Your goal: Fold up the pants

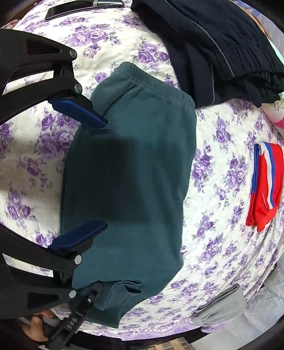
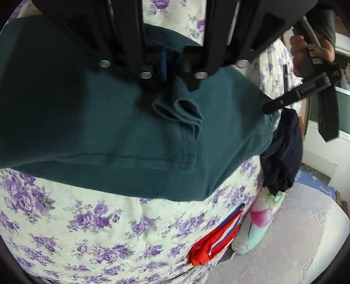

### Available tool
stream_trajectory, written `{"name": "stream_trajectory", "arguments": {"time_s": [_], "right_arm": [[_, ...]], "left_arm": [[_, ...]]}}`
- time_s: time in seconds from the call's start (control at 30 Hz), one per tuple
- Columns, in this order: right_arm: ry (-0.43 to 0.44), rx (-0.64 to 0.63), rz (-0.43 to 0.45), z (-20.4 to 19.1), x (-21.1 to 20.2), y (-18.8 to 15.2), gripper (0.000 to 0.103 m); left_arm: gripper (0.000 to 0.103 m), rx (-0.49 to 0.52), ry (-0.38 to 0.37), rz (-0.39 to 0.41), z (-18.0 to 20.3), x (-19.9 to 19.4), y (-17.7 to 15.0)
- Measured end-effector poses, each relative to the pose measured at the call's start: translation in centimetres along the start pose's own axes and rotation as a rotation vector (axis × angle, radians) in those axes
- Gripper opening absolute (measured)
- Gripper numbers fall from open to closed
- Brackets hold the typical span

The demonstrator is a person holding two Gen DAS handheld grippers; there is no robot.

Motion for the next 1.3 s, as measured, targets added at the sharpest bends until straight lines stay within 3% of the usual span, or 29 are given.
{"name": "stream_trajectory", "arguments": {"time_s": [0.07,0.2,0.3,0.33,0.4,0.43,0.57,0.8,0.93,1.17,1.3], "right_arm": [[0.050,0.017,-0.018,-0.5,-0.8,0.0,0.060],[0.146,0.027,0.006,-1.4,-4.6,0.9,0.062],[0.105,0.061,0.127,1.3,-8.9,2.7,0.062],[0.073,0.074,0.162,2.6,-10.2,3.2,0.061],[0.018,0.122,0.216,5.5,-12.0,4.1,0.047],[0.003,0.147,0.233,6.8,-12.7,4.4,0.045],[-0.002,0.174,0.254,9.0,-13.2,5.0,0.034],[-0.066,0.181,0.245,11.7,-11.4,6.3,0.032],[-0.126,0.168,0.224,13.5,-10.2,6.5,0.026],[-0.038,0.126,0.209,11.9,-13.0,5.2,0.031],[-0.019,0.055,0.105,10.8,-12.3,2.2,0.031]], "left_arm": [[0.084,0.004,-0.006,-0.004,0.0,0.2,0.0],[0.084,0.022,-0.030,-0.007,0.8,0.4,0.7],[0.084,0.055,-0.059,0.005,2.7,0.1,1.5],[0.085,0.069,-0.071,0.008,3.5,0.0,1.8],[0.086,0.109,-0.100,0.020,5.5,-0.3,2.2],[0.086,0.135,-0.112,0.023,6.7,-0.4,2.3],[0.087,0.193,-0.153,0.017,10.4,-0.1,2.3],[0.087,0.234,-0.123,-0.044,14.1,2.7,1.8],[0.092,0.224,-0.034,-0.106,13.2,5.3,0.7],[0.091,0.181,-0.043,-0.086,13.0,3.8,0.9],[0.091,0.177,-0.053,-0.072,13.4,3.3,1.0]]}}
Point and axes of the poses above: each gripper's, at about its wrist camera, not at the fingertips, and x roughly the way its jaws point, z to its right, y to its top, the point moved 9 cm from there along x, roughly the way its jaws point, and after that the axes turned 10 degrees about x, right-handed, at the moved point
